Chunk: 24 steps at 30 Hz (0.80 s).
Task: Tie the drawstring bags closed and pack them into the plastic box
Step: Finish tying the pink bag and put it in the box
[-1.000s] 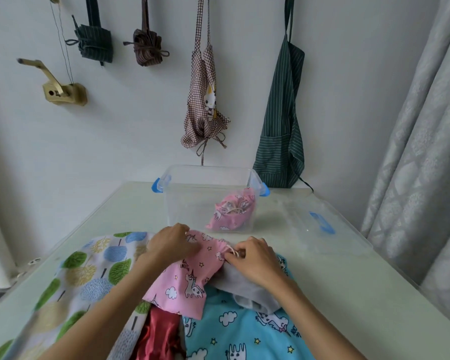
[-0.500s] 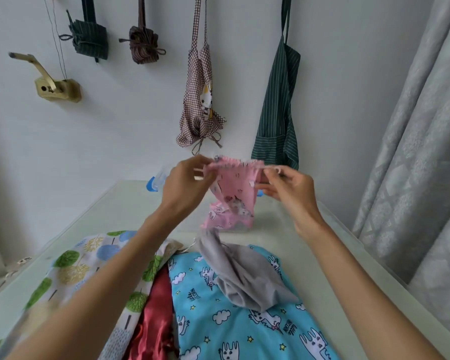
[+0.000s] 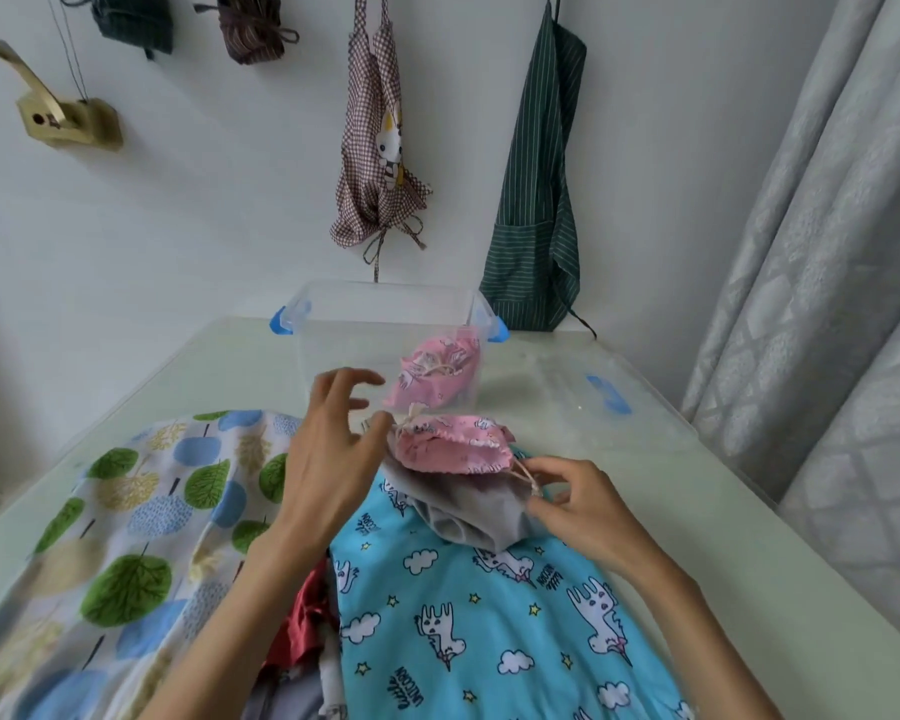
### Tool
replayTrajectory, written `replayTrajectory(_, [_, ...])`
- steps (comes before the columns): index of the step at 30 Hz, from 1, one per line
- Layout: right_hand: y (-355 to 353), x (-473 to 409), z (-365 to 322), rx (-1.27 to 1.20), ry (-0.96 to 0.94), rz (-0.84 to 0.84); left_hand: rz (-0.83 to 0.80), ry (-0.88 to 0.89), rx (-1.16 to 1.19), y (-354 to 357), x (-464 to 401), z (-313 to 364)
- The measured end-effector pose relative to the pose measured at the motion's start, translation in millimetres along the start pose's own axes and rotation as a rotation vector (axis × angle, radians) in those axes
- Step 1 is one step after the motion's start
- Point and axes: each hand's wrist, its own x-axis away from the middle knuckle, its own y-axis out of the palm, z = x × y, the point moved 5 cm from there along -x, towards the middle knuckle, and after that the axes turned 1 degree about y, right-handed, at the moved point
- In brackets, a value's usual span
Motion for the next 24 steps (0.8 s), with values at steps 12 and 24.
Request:
replayTrajectory(12, [11.0, 18.3, 4.0, -0.056, -0.150, 0.259, -0.220, 0.043, -0.317, 17.0, 28.1, -34.1])
replayTrajectory(24, [-13.9, 23.5, 29.1, -0.395, 0.081, 0.417, -0.032, -0.300, 0.194, -3.0, 33.9, -56.3])
